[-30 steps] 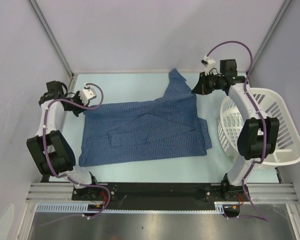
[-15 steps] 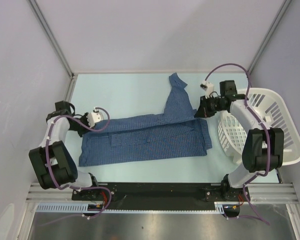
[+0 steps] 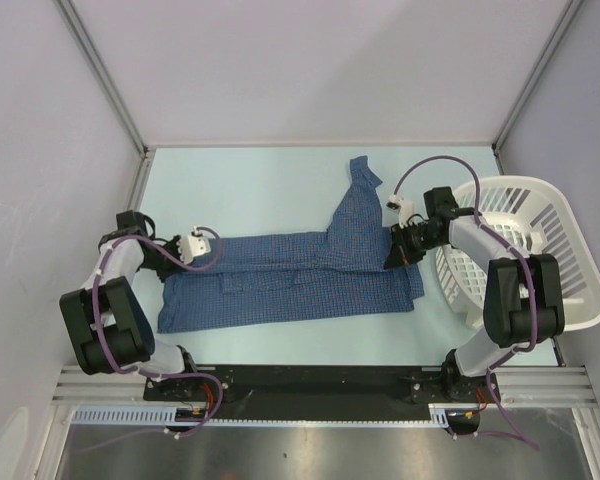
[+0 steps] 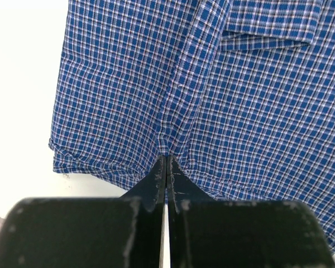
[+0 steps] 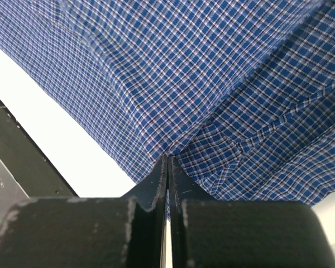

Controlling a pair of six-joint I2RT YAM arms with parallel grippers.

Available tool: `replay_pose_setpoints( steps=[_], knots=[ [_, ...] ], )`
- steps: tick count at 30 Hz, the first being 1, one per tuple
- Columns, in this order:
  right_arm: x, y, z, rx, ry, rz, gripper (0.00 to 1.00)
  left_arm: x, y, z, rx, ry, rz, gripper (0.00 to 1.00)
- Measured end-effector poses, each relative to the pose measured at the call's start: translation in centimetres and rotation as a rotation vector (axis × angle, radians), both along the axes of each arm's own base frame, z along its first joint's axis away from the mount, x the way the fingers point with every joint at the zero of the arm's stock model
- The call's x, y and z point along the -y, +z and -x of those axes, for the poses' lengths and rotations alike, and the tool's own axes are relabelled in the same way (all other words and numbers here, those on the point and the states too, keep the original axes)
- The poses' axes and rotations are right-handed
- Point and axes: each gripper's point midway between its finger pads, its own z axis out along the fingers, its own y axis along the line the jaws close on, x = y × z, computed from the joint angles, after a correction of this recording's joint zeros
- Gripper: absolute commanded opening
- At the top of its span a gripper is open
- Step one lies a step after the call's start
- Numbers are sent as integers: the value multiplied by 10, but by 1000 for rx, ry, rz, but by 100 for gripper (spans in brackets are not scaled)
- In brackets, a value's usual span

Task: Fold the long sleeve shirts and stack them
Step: Fold the shirt

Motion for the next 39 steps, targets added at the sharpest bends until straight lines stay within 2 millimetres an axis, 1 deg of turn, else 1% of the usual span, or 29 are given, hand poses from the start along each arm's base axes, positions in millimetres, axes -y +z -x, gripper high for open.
replay_pose_setpoints(
  steps=[3, 6, 9, 10, 12, 13, 14, 15, 16, 17, 18, 19, 20, 21, 22, 23, 24, 25, 26, 28, 30, 31, 33, 35, 37, 39],
  knots=[
    [-1, -4, 4, -8, 7, 10, 0, -2, -2, 1, -2, -7, -16, 1],
    [-1, -5, 5, -5, 13, 23, 0, -4, -2, 1, 2, -17, -28, 4],
    [-1, -8, 5, -3, 23, 35, 1, -5, -4, 2, 1, -30, -41, 18],
    [0, -9, 5, -4, 26, 41, 5, -5, -5, 3, -3, -35, -45, 28],
    [2, -13, 6, -10, 31, 54, 20, -6, -7, 7, -15, -48, -56, 35],
    [3, -15, 8, -18, 37, 63, 26, -6, -7, 10, -25, -57, -60, 42],
    [5, -16, 11, -31, 42, 72, 35, -5, -9, 15, -43, -69, -63, 45],
    [6, -17, 13, -42, 46, 79, 39, -4, -10, 20, -63, -78, -61, 48],
    [8, -16, 17, -55, 52, 86, 49, -3, -11, 27, -87, -91, -58, 50],
    [10, -13, 18, -64, 60, 92, 54, 0, -11, 34, -114, -100, -49, 50],
    [11, -9, 17, -67, 59, 92, 59, 2, -11, 41, -139, -107, -40, 50],
    [11, -3, 14, -61, 58, 93, 68, 4, -9, 46, -159, -110, -30, 51],
    [11, 5, 8, -45, 52, 90, 69, 5, -7, 47, -167, -110, -24, 52],
    [11, 14, -1, -19, 43, 86, 71, 6, -1, 47, -169, -104, -14, 56],
    [10, 26, -13, 15, 28, 80, 72, 8, 7, 42, -155, -95, 1, 58],
    [8, 38, -28, 59, 13, 71, 73, 8, 16, 35, -130, -86, 9, 65],
    [7, 49, -41, 99, -3, 65, 74, 10, 31, 23, -91, -50, 36, 82],
    [5, 62, -58, 152, -23, 57, 74, 11, 44, 12, -50, -28, 53, 92],
    [4, 72, -75, 196, -46, 50, 74, 12, 65, -5, 21, 11, 79, 99],
    [1, 93, -117, 290, -95, 35, 74, 13, 101, -28, 141, 64, 121, 100],
    [-2, 100, -157, 332, -140, 27, 75, 18, 141, -48, 274, 122, 186, 99],
    [-4, 101, -177, 354, -160, 22, 75, 20, 158, -54, 326, 145, 214, 99],
    [-7, 94, -217, 362, -196, 13, 75, 24, 190, -65, 419, 198, 284, 99],
    [-11, 80, -257, 373, -230, 4, 78, 26, 210, -72, 467, 237, 337, 99],
    [-14, 58, -284, 356, -255, 1, 80, 26, 224, -80, 480, 280, 385, 99],
    [-15, 38, -300, 341, -271, 5, 80, 24, 233, -88, 480, 326, 416, 100]
  ],
)
